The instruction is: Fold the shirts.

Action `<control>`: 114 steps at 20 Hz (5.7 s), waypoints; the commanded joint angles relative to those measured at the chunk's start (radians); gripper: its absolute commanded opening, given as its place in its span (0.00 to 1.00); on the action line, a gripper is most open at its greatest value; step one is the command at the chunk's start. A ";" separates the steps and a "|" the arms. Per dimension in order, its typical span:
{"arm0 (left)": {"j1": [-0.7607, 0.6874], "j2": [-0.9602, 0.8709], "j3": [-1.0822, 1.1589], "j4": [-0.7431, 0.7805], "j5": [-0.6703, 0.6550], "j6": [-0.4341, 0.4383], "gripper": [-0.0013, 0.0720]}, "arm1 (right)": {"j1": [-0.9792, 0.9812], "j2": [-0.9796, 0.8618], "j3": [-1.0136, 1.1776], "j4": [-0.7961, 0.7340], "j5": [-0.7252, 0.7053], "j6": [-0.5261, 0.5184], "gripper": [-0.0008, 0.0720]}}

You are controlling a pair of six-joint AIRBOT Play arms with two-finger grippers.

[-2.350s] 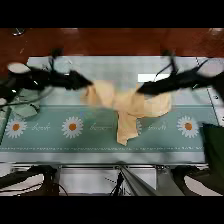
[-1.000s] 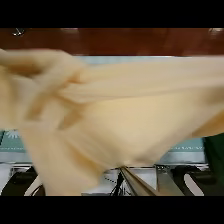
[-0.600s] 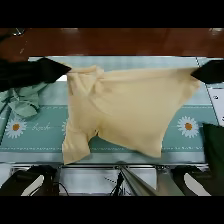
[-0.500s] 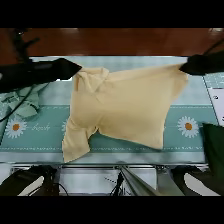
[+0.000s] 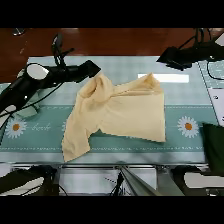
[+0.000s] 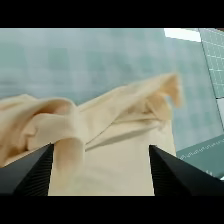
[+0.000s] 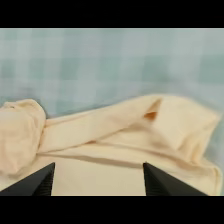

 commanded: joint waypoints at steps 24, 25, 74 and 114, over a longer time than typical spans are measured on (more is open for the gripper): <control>0.464 -0.104 -0.354 0.190 -0.660 0.148 0.97 | -0.352 0.756 -1.089 0.126 0.071 -0.126 0.87; 0.445 -0.118 -0.354 0.191 -0.660 0.149 0.97 | -0.352 0.756 -1.089 0.125 0.063 -0.123 0.87; 0.463 0.845 0.736 0.389 -0.603 0.020 0.07 | 0.028 1.000 0.401 -0.483 0.280 0.091 0.03; 0.637 -0.095 0.049 0.294 -0.868 0.045 0.97 | -0.369 0.359 -0.525 -0.064 0.050 -0.070 0.87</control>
